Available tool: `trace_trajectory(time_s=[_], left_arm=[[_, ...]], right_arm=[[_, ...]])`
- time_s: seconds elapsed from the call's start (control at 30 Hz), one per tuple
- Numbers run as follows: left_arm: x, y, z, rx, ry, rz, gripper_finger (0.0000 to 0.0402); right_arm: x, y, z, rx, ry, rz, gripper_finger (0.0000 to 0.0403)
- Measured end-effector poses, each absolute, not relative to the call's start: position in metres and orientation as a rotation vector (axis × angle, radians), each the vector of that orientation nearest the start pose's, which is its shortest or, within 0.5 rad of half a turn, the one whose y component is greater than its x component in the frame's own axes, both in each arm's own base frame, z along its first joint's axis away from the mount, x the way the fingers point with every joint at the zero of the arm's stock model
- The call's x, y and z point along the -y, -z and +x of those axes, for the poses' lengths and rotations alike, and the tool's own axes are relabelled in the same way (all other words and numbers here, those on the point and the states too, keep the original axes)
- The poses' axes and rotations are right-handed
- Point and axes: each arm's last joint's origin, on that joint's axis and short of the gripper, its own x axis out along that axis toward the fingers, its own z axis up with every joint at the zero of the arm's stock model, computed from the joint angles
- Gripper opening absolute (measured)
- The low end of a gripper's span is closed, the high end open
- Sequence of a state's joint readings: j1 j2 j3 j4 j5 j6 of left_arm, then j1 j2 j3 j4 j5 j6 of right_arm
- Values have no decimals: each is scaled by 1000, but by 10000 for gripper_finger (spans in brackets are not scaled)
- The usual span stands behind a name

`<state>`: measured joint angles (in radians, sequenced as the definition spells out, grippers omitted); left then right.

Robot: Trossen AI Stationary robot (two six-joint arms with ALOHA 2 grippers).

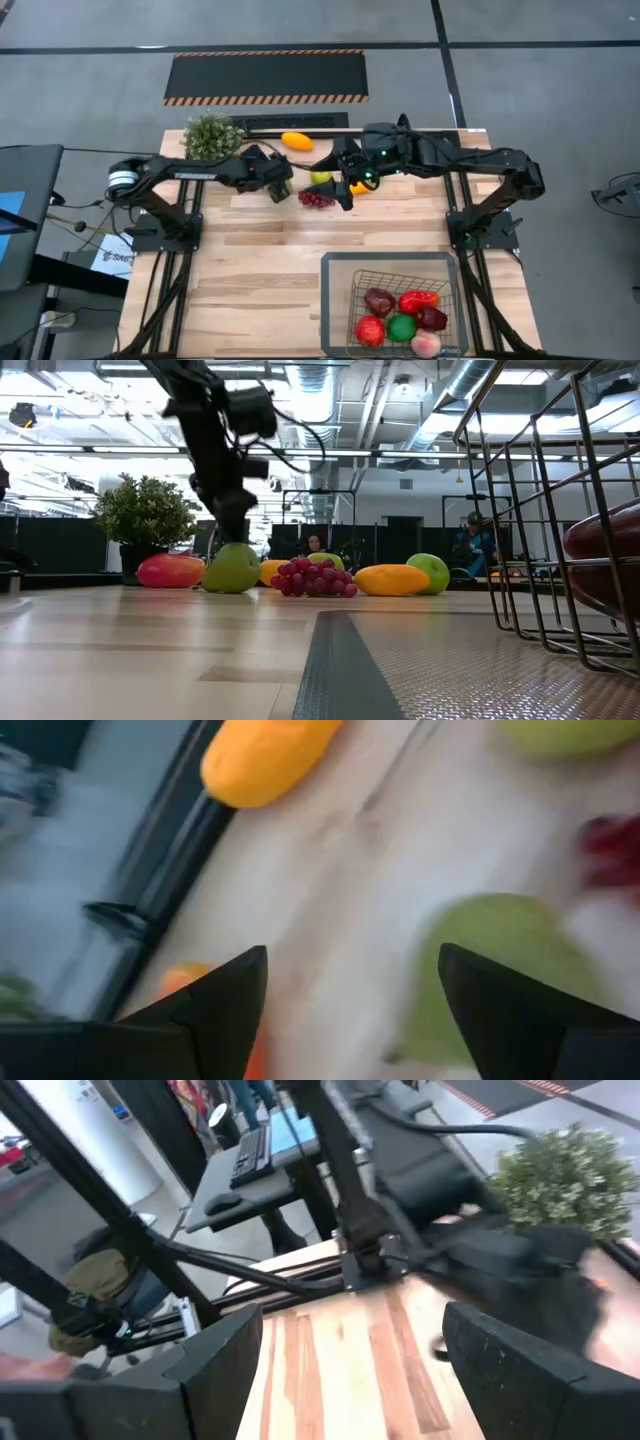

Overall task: Build produce basket
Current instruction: Move the fruits to the center of the table

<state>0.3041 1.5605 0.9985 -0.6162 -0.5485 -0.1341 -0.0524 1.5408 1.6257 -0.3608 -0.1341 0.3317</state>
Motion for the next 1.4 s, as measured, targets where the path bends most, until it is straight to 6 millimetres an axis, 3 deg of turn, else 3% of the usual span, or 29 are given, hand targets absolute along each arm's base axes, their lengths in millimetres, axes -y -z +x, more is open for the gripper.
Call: trace_trajectory(time_s=[0.17,0.3,0.4,0.6,0.63,0.9,1.07,1.23,1.4], left_arm=[[-124,-196,286,-1310,-875,253,300],[-141,-203,293,-1382,-879,345,268],[-160,-204,287,-1449,-882,347,209],[-194,-204,265,-1552,-871,317,32],[-199,-204,261,-1564,-871,312,17],[-225,-192,245,-1696,-797,354,2],[-233,-172,238,-1813,-771,337,0],[-228,-150,236,-1925,-712,264,0],[-209,-146,241,-1929,-687,122,0]], right_arm=[[7,-421,344,-293,-54,353,328],[5,-421,344,-294,-59,352,328],[5,-421,344,-294,-59,352,328],[5,-421,345,-294,-55,367,328],[5,-421,345,-294,-55,367,328],[5,-421,345,-290,-55,367,328],[5,-422,345,-286,-55,370,328],[2,-421,345,-288,-61,380,328],[-2,-421,345,-292,-72,385,328]])
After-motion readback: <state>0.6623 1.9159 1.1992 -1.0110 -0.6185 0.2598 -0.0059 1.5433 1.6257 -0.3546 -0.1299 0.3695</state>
